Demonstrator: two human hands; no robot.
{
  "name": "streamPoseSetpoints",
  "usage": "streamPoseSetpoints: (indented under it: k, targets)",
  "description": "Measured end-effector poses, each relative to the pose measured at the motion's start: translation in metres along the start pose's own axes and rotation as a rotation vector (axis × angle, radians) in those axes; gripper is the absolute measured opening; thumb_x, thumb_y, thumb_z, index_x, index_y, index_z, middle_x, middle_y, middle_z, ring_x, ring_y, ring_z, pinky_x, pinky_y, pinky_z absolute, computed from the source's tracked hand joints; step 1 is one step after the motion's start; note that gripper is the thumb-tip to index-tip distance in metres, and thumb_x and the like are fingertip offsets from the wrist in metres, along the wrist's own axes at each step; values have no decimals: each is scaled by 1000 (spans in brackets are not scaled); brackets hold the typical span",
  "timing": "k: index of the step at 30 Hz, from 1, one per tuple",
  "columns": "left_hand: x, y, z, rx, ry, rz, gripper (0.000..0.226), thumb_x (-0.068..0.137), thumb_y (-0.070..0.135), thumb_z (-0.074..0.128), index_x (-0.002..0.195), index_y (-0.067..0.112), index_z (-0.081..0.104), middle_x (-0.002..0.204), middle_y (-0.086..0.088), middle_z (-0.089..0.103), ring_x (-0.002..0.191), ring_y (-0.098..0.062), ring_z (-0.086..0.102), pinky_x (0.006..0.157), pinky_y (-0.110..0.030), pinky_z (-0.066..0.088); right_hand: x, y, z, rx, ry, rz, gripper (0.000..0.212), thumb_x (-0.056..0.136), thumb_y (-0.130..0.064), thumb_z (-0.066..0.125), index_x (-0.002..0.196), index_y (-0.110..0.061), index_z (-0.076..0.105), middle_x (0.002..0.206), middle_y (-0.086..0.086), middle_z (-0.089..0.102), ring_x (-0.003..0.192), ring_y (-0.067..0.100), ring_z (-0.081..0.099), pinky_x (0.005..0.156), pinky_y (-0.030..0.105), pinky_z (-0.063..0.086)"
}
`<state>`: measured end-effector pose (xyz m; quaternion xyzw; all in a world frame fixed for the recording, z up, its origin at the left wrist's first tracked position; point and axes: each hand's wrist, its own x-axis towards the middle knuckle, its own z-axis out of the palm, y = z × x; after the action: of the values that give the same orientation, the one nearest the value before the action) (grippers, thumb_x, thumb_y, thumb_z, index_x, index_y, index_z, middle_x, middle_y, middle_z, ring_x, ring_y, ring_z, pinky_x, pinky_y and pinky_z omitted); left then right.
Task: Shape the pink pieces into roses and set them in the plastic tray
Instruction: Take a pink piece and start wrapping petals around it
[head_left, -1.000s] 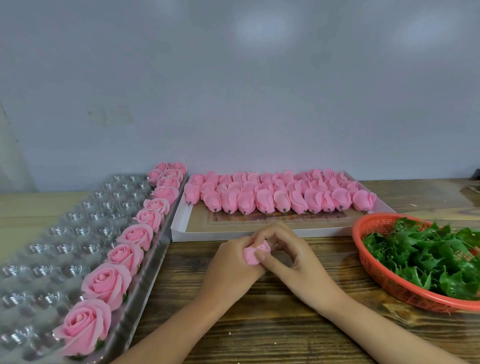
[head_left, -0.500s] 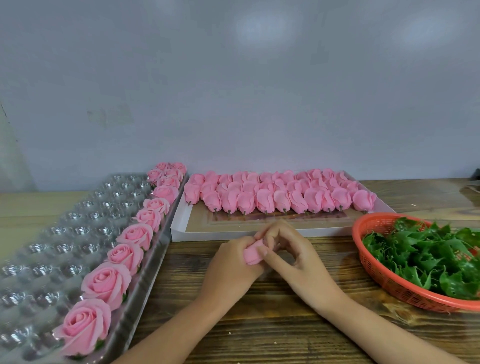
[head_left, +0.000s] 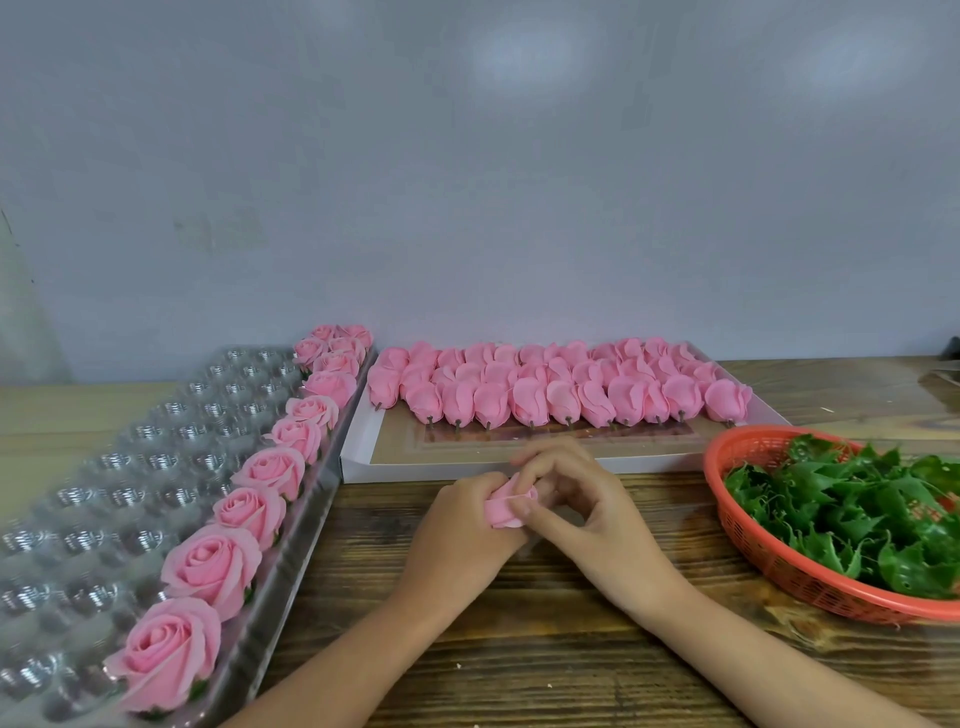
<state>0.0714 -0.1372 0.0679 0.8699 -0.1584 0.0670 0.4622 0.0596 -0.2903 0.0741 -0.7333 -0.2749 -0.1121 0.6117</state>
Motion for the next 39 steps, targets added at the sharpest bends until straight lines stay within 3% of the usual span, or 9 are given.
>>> streamPoseSetpoints:
  k: [2,4,8,13,19,24,28,34,39]
  targets:
    - [1,-2,0,-29,17,-17,11,80,39,66,73,30,64,68,9,66,65,-5,61,54,-20,43,0,-1,0,94,16,39,10,90,-16,71,92,-20,62,94,2,64,75,18,61,65,35,55]
    - [3,-4,1,-29,26,-20,12,83,31,65,72,30,63,67,12,64,66,-4,60,54,-16,42,-1,-2,0,115,12,71,22,86,-25,76,101,-24,59,81,2,66,73,15,62,72,31,52]
    - [2,-4,2,-26,23,-4,8,88,26,60,88,29,68,82,10,69,80,-4,64,73,-30,54,0,1,2,49,-20,96,48,74,-22,85,115,-20,59,86,-4,67,84,22,64,89,37,52]
    - [-1,-2,1,-70,49,-1,17,86,22,60,100,29,66,91,10,70,88,-5,64,77,-29,55,2,0,0,98,-19,101,42,78,-3,81,114,-13,63,93,-1,72,89,30,67,90,31,53]
    - [-2,0,-1,-214,134,-18,12,88,23,61,97,32,63,90,9,68,85,0,61,68,-11,45,2,4,-1,153,33,117,37,89,6,65,120,-15,62,109,-1,71,85,10,66,82,20,49]
    - [-2,1,0,-230,130,2,8,92,31,58,99,32,62,91,10,69,88,-1,62,77,-21,49,2,5,-2,178,26,128,33,92,2,64,120,-15,65,97,-6,72,84,10,66,80,16,48]
    - [-3,0,0,-162,115,10,11,91,24,58,101,28,62,92,11,68,88,1,62,77,-25,52,3,4,-1,178,7,133,32,90,-2,68,119,-15,66,94,-2,71,85,14,65,81,19,48]
    - [-4,-1,-1,-50,110,36,25,88,20,62,100,42,58,93,19,65,90,9,57,71,-7,44,3,4,-1,102,-31,136,35,86,-1,72,117,-17,67,95,-7,73,82,7,63,79,21,50]
    - [-2,0,0,-81,81,36,20,86,30,65,106,29,66,92,14,69,88,0,63,72,-18,51,4,3,-3,35,4,117,33,82,-7,77,111,-21,70,100,-7,74,85,3,62,80,30,48]
